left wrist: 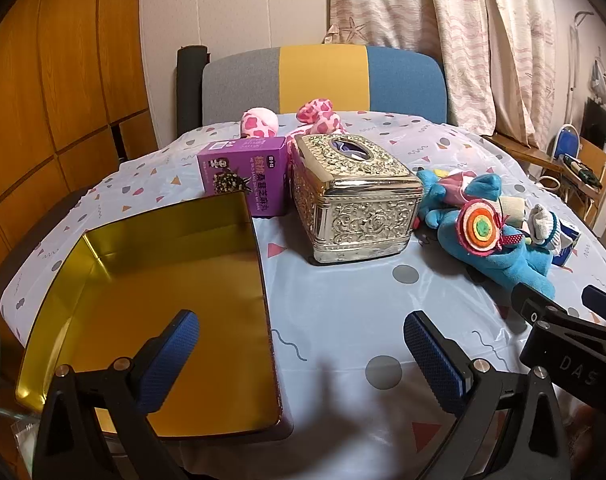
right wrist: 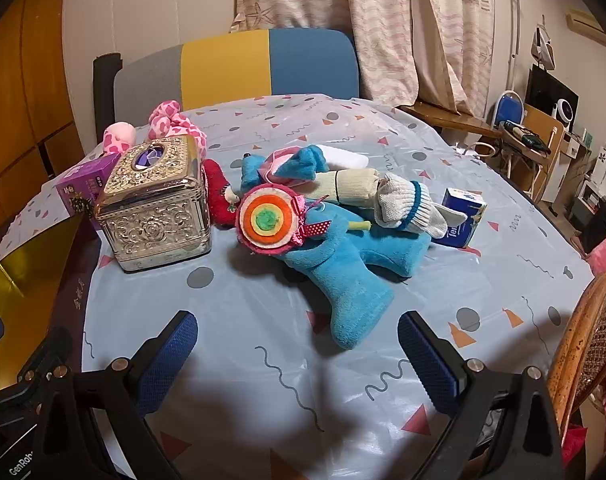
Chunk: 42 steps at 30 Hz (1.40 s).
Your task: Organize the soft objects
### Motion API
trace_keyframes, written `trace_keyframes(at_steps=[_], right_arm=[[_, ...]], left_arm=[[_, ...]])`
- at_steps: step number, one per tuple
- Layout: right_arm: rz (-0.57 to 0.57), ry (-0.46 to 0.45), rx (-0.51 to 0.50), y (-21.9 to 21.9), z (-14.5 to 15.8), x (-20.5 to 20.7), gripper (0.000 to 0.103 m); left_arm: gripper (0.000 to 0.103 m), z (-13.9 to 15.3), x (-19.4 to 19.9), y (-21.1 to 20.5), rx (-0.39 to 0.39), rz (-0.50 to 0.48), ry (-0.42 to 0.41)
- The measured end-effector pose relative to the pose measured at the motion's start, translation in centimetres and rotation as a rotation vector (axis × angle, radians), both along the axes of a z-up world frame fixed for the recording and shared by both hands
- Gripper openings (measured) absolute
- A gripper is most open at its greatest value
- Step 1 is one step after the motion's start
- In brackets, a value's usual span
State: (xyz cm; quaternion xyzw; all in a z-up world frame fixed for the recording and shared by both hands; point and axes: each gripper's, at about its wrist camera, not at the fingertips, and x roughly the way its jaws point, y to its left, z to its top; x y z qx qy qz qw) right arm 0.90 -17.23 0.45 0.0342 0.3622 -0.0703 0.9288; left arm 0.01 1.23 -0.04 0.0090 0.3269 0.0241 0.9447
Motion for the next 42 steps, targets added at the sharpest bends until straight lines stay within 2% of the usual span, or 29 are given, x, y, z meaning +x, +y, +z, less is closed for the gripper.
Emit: trace_keyframes(at_steps=[42], right_arm=[[-0.023, -0.011, 0.005, -1.0, 0.4, 0.1, 0.102]], left_arm=[[0.103, -0.2, 0.0, 0.0, 0.016, -0.004, 0.011]])
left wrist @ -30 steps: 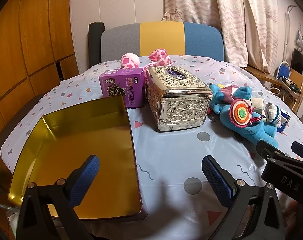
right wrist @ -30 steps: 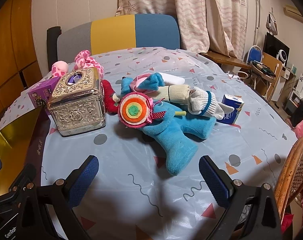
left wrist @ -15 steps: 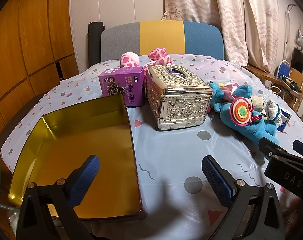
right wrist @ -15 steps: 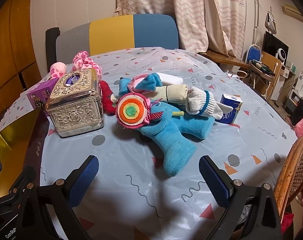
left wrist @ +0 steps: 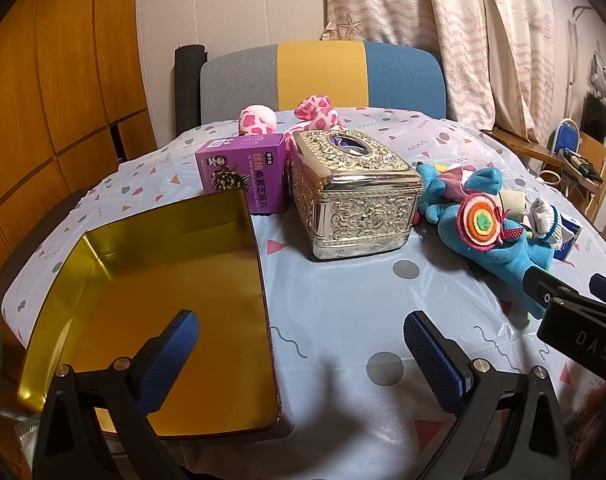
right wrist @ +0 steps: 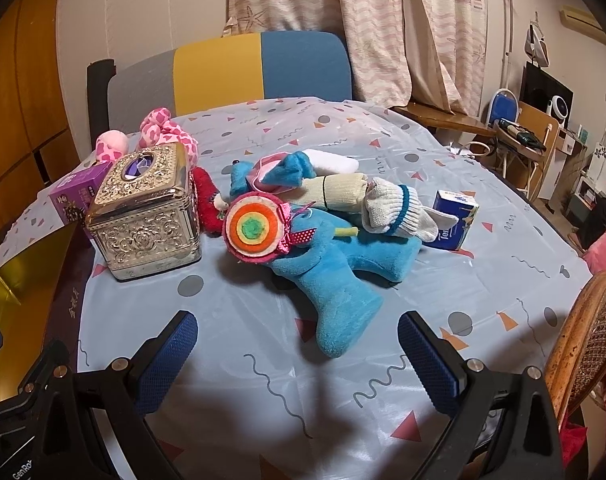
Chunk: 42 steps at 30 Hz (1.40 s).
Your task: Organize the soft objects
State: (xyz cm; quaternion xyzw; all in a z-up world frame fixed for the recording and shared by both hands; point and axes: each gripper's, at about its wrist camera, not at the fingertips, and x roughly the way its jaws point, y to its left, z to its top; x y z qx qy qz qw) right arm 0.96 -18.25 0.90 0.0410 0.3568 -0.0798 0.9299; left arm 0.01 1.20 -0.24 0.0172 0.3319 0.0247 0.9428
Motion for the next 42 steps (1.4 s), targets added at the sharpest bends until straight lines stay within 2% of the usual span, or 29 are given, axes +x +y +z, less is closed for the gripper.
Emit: trace_keyframes(at_steps=[16, 23, 26, 29, 33, 35, 37, 42], right_arm=[[-0.031, -0.024, 0.005, -1.5, 0.9, 0.2, 0.102], [-0.075, -0.053, 0.018, -4.2, 2.3, 0.6, 0.102], [-0.094, -0.058, 0.062, -6.3, 3.0, 1.2, 0.102], [-0.133, -0.067, 0.093, -8.7, 3.7, 1.3, 0.102], [-0.197, -0.073, 0.147, -12.1, 4.2, 1.2, 0.103], [-0.224, -0.073, 0.158, -13.4, 4.1, 1.0, 0.103], [-0.24, -0.062, 0.204, -14.6, 3.7, 0.9, 0.103], [-0.236, -0.058, 0.303, -16.0, 3.0, 0.7, 0.103]], left_arm=[[0.103, 0.1, 0.0, -0.8, 0.018, -0.021, 0.002], [0.103, 0.0, 0.2, -1.4, 0.033, -0.044, 0.013], [0.103, 0.2, 0.5, -1.8, 0.025, -0.09, 0.02], [0.103, 0.6, 0.9, -2.3, -0.021, -0.176, 0.032], [0.103, 0.5, 2.4, -3.6, -0.091, -0.288, 0.11], [0.103, 0.5, 3.0, -4.6, -0.117, -0.321, 0.148], [0.103, 0.2, 4.0, -5.3, -0.176, -0.345, 0.208], [0.098, -0.4, 5.8, -6.8, -0.253, -0.36, 0.282]])
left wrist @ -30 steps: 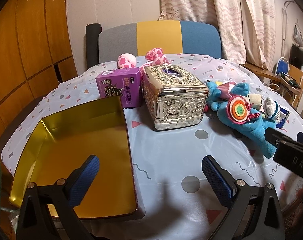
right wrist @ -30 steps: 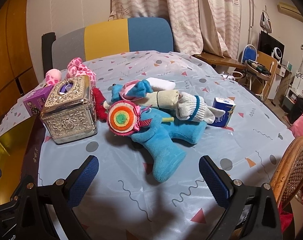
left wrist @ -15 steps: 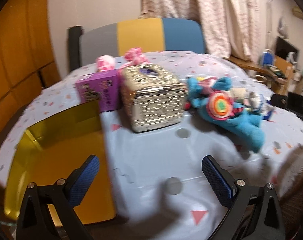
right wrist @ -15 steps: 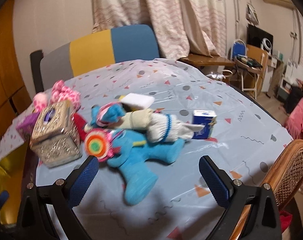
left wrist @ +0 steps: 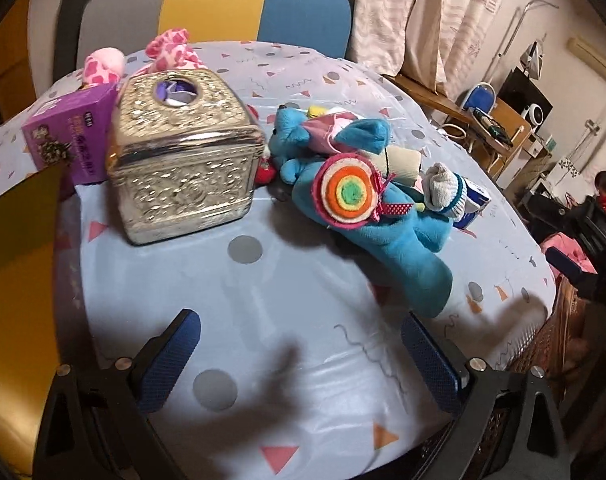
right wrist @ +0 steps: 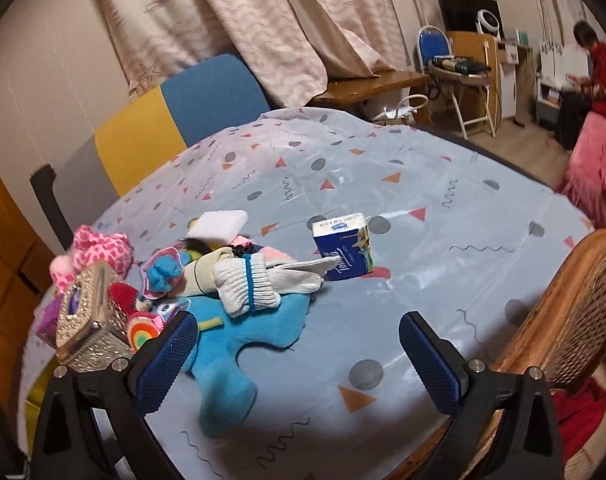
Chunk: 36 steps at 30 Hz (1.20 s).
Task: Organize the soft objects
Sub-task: 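Grasp the blue teddy with pink cape with the left tool while the right tool reaches toward the red stocking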
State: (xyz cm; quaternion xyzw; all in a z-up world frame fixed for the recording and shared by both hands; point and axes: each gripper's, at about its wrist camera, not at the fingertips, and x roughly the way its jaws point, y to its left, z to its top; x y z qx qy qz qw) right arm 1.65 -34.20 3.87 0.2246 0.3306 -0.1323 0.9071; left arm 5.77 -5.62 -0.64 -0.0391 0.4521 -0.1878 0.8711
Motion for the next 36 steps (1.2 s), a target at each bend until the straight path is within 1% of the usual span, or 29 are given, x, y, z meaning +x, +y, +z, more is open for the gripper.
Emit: trace_keyframes(at_steps=[3, 4, 6, 8, 11, 12, 14, 17, 21, 22, 23, 24, 25, 26, 27, 28, 29, 32, 34, 36], right_arm=[[0.018, 0.0, 0.024, 0.0, -0.2, 0.2, 0.103], [0.023, -0.002, 0.031, 0.0, -0.3, 0.2, 0.103], [0.027, -0.005, 0.047, -0.2, -0.4, 0.2, 0.103], [0.028, -0.007, 0.063, -0.3, -0.5, 0.2, 0.103], [0.041, -0.009, 0.08, -0.3, -0.6, 0.3, 0.103], [0.044, -0.009, 0.085, -0.3, -0.7, 0.3, 0.103], [0.05, -0.01, 0.1, -0.4, -0.8, 0.4, 0.103], [0.055, -0.005, 0.124, -0.7, -1.0, 0.6, 0.103], [0.069, -0.006, 0.122, -0.5, -1.0, 0.7, 0.103], [0.071, -0.004, 0.121, -0.5, -1.0, 0.7, 0.103], [0.072, -0.002, 0.12, -0.5, -1.0, 0.8, 0.103], [0.077, -0.002, 0.119, -0.4, -1.0, 0.8, 0.103], [0.079, -0.003, 0.119, -0.4, -1.0, 0.8, 0.103], [0.081, -0.003, 0.119, -0.4, -1.0, 0.8, 0.103], [0.08, -0.004, 0.119, -0.4, -1.0, 0.8, 0.103], [0.08, -0.005, 0.12, -0.4, -1.0, 0.8, 0.103], [0.079, -0.006, 0.12, -0.4, -1.0, 0.8, 0.103], [0.078, -0.002, 0.119, -0.4, -1.0, 0.9, 0.103], [0.077, 0.0, 0.118, -0.4, -1.0, 0.9, 0.103], [0.076, -0.001, 0.119, -0.3, -1.0, 0.9, 0.103]], left_arm=[[0.096, 0.0, 0.7, -0.9, 0.013, -0.01, 0.01], [0.093, 0.1, 1.0, -1.2, 0.017, -0.015, 0.013], [0.092, 0.6, 1.8, -2.0, 0.024, -0.031, 0.017], [0.092, 1.7, 3.0, -2.9, 0.037, -0.049, -0.002], [0.091, 3.9, 5.5, -4.2, 0.003, -0.058, -0.038], [0.09, 4.5, 6.5, -4.7, -0.006, -0.055, -0.056], [0.082, 5.2, 8.3, -5.8, 0.003, -0.051, -0.068], [0.081, 5.3, 11.1, -7.3, 0.016, -0.049, -0.039], [0.08, 4.4, 14.4, -9.9, 0.049, -0.047, -0.002], [0.074, 4.1, 15.2, -10.6, 0.061, -0.05, 0.008], [0.055, 3.7, 15.5, -11.2, 0.083, -0.051, 0.013], [0.043, 3.2, 16.1, -11.7, 0.106, -0.053, 0.016], [0.02, 2.6, 16.7, -12.2, 0.126, -0.065, 0.023], [0.017, 1.8, 17.3, -12.8, 0.153, -0.085, 0.039], [0.017, 1.1, 17.7, -13.1, 0.166, -0.104, 0.063], [0.015, 0.6, 18.0, -13.0, 0.15, -0.117, 0.077], [0.015, 0.4, 17.9, -12.9, 0.138, -0.117, 0.073], [0.015, 1.5, 16.7, -12.1, 0.103, -0.134, 0.003], [0.015, 3.1, 15.3, -11.5, 0.094, -0.15, -0.071], [0.015, 4.9, 14.0, -10.5, 0.06, -0.166, -0.128]])
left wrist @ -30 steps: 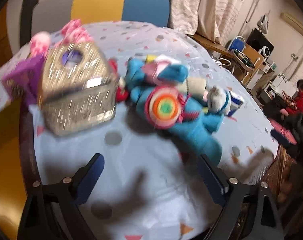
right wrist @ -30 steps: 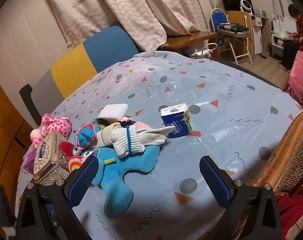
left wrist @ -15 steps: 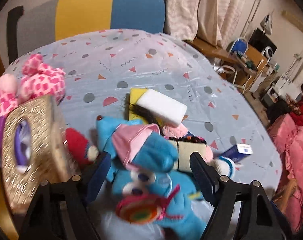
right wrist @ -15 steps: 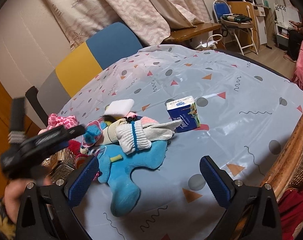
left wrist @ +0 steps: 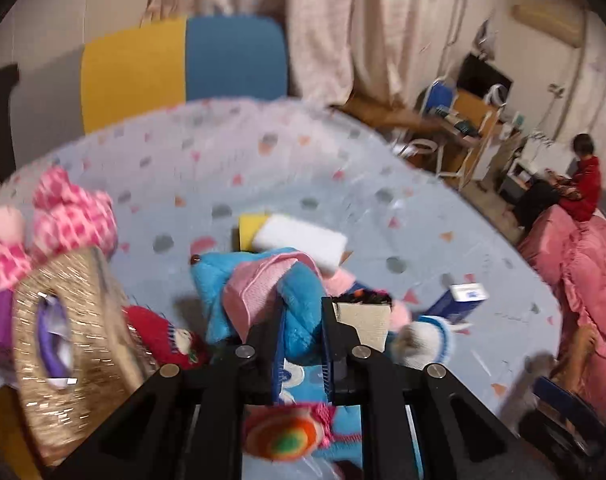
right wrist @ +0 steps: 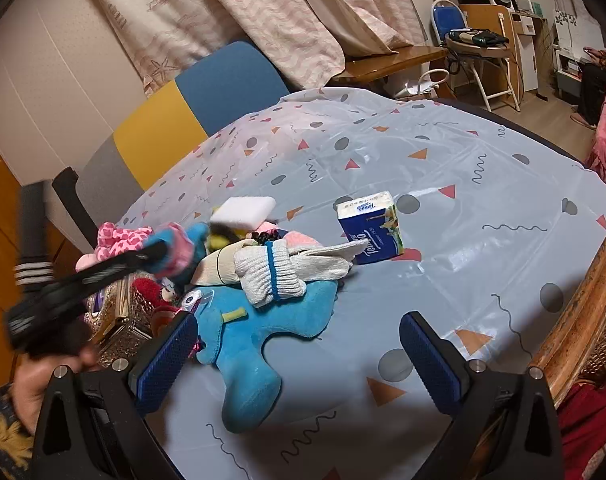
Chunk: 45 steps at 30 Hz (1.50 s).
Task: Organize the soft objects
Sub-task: 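Grasp the blue teddy with pink cape with the left tool while the right tool reaches toward the red stocking, then carry the blue teddy into the gold tray with the left tool while the right tool grasps the red stocking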
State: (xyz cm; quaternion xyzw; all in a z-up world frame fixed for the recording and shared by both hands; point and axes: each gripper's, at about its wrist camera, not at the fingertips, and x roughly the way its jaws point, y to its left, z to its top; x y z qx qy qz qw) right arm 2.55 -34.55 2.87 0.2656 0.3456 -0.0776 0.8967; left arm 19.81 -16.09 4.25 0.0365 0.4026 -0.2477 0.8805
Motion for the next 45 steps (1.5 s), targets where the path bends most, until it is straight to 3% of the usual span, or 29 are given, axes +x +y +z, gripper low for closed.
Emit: trace_keyframes(at_steps=[7, 13, 19, 22, 24, 29, 33, 37, 43, 45], right_arm=[[0.005, 0.023, -0.011, 0.1, 0.0, 0.2, 0.103], [0.085, 0.039, -0.034, 1.7, 0.6, 2.0, 0.097], [0.246, 0.027, 0.058, 5.0, 1.8, 7.6, 0.071], [0.346, 0.055, 0.08, 7.2, 1.8, 11.9, 0.059], [0.399, 0.1, 0.153, 8.4, 1.1, 15.2, 0.048], [0.463, 0.157, 0.31, 10.0, -0.4, 20.5, 0.048], [0.505, 0.22, 0.355, 12.1, -1.8, 22.8, 0.049], [0.527, 0.245, 0.381, 13.3, -2.9, 23.9, 0.05], [0.529, 0.297, 0.347, 14.1, -4.3, 25.8, 0.048], [0.499, 0.337, 0.31, 13.7, -4.8, 26.5, 0.043]], left_arm=[[0.015, 5.0, -6.4, 5.3, -0.095, -0.08, -0.103], [0.015, 5.7, -12.1, 12.9, -0.153, -0.046, -0.097], [0.015, 3.3, -14.8, 18.3, -0.169, 0.065, -0.045], [0.015, 2.1, -15.8, 20.2, -0.179, 0.105, -0.018], [0.015, 1.7, -16.1, 21.2, -0.189, 0.122, -0.01], [0.015, 1.4, -16.4, 22.6, -0.216, 0.145, -0.006], [0.015, 1.4, -16.3, 23.6, -0.236, 0.159, 0.001], [0.015, 1.2, -15.8, 24.2, -0.256, 0.174, 0.018], [0.015, 0.8, -15.3, 24.4, -0.274, 0.185, 0.043], [0.015, 0.7, -15.1, 24.4, -0.276, 0.187, 0.049]])
